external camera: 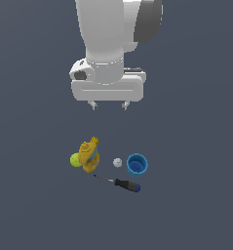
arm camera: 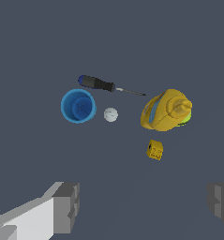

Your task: Pick up a designated object from a clutter of objects.

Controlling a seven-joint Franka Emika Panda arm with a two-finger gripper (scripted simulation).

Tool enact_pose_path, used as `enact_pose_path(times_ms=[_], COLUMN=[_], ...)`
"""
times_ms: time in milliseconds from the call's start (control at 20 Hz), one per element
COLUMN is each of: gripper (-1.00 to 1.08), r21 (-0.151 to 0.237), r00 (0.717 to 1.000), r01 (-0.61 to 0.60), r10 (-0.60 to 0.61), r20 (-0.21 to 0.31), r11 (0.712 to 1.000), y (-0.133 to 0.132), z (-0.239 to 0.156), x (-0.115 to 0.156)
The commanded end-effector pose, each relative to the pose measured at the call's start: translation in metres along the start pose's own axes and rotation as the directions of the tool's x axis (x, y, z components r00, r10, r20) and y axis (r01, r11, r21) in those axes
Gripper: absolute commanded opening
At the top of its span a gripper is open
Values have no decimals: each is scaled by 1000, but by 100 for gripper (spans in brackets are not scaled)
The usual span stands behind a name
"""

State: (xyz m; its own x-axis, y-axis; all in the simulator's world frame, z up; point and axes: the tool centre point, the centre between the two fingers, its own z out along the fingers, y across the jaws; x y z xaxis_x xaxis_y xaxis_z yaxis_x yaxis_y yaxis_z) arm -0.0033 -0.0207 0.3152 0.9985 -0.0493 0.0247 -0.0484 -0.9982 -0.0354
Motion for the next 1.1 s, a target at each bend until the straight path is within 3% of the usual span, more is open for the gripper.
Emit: enact_pose_path(times_ms=[0,400,1050], gripper=[100,100,100], r21=[0,0,-20], r00=[1000,998,978], r01=[-8,-61,-207], r10=[8,61,207], r20=[1,5,13], r11=[1000,998,978], y=[3,23,80], z=[7,55,182], x=[1,5,-15])
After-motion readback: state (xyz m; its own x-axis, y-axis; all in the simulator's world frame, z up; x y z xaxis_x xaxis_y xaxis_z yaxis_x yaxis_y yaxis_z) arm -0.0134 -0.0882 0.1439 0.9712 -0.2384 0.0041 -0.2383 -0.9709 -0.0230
